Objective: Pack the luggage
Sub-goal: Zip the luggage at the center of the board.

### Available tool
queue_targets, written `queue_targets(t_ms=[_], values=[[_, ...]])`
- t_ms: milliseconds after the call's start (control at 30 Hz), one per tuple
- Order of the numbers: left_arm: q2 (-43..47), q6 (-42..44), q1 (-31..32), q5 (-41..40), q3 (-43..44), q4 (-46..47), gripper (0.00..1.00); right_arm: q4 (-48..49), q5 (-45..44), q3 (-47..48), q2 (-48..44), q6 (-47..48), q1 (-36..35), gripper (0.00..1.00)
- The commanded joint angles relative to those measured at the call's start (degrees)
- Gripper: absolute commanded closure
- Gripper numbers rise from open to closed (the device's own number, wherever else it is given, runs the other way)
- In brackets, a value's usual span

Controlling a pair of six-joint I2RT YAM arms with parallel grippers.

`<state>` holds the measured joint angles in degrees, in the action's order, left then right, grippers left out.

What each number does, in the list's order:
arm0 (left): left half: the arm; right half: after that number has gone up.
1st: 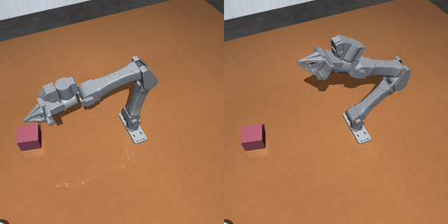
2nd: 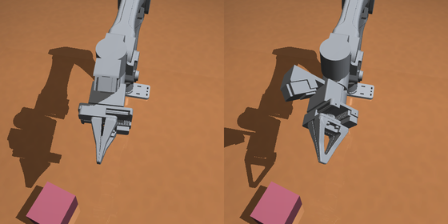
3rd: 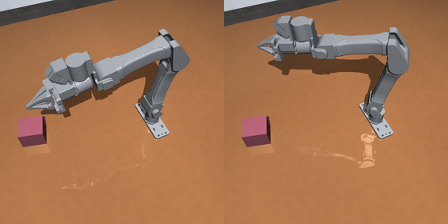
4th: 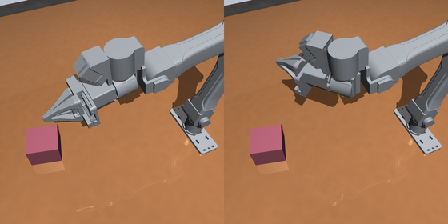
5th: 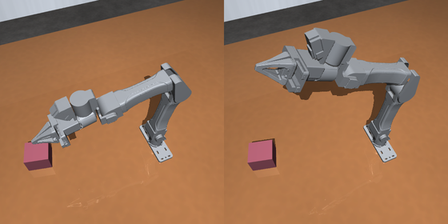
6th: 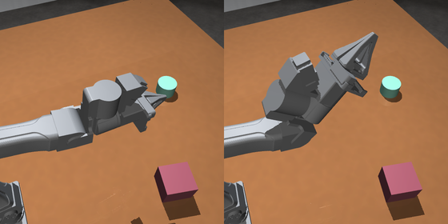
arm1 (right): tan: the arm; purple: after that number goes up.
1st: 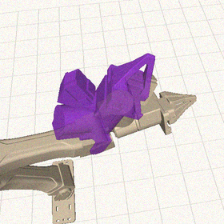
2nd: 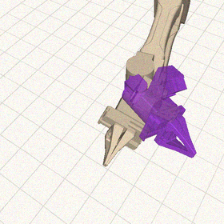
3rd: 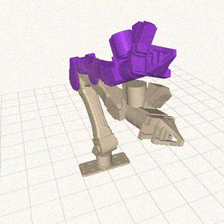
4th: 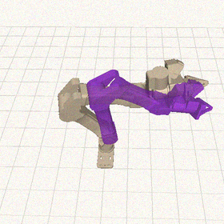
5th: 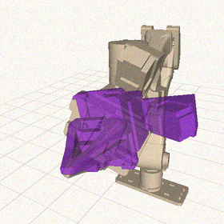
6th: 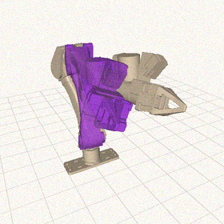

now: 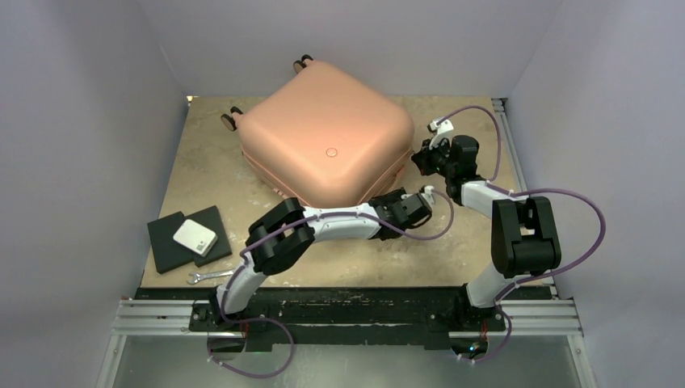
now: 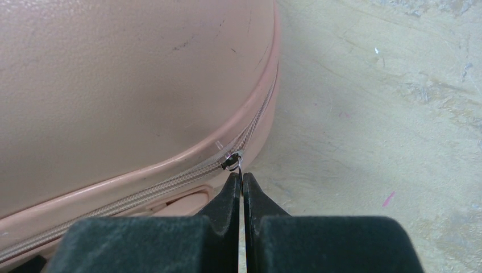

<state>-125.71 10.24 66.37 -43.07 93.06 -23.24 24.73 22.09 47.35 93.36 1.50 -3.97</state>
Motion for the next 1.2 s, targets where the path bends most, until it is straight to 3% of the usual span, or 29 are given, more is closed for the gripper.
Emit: queue_targets(t_ms=[0, 33, 67, 333, 633, 967, 1167], values=[[1.8, -2.6, -5.0, 10.8, 0.4, -2.6, 0.87, 0.7, -4.8, 1.0, -0.7, 1.9, 2.6, 1.00], [2.7, -2.4, -5.7, 12.0, -0.1, -2.8, 0.99, 0.9, -5.0, 0.9, -0.7, 2.1, 2.6, 1.00], [3.7, -1.8, -6.2, 13.5, -0.9, -3.0, 1.00, 0.9, -5.3, 0.9, -0.8, 2.1, 2.6, 1.00], [17.1, 8.4, -6.9, 34.5, -14.0, -6.5, 1.00, 1.5, -11.6, -0.3, -3.3, 0.9, 2.6, 1.00], [25.9, 18.8, -6.9, 46.9, -25.7, -14.2, 1.00, -2.4, -13.2, 0.3, -5.2, 3.8, 2.6, 1.00], [35.4, 29.4, -3.2, 45.4, -36.0, -13.2, 1.00, -1.6, -5.8, 2.7, -2.6, 14.8, 2.6, 1.00], [36.1, 32.0, -0.4, 43.1, -40.1, -12.1, 1.00, 1.1, -2.5, 7.8, 1.5, 14.9, 2.4, 1.00]])
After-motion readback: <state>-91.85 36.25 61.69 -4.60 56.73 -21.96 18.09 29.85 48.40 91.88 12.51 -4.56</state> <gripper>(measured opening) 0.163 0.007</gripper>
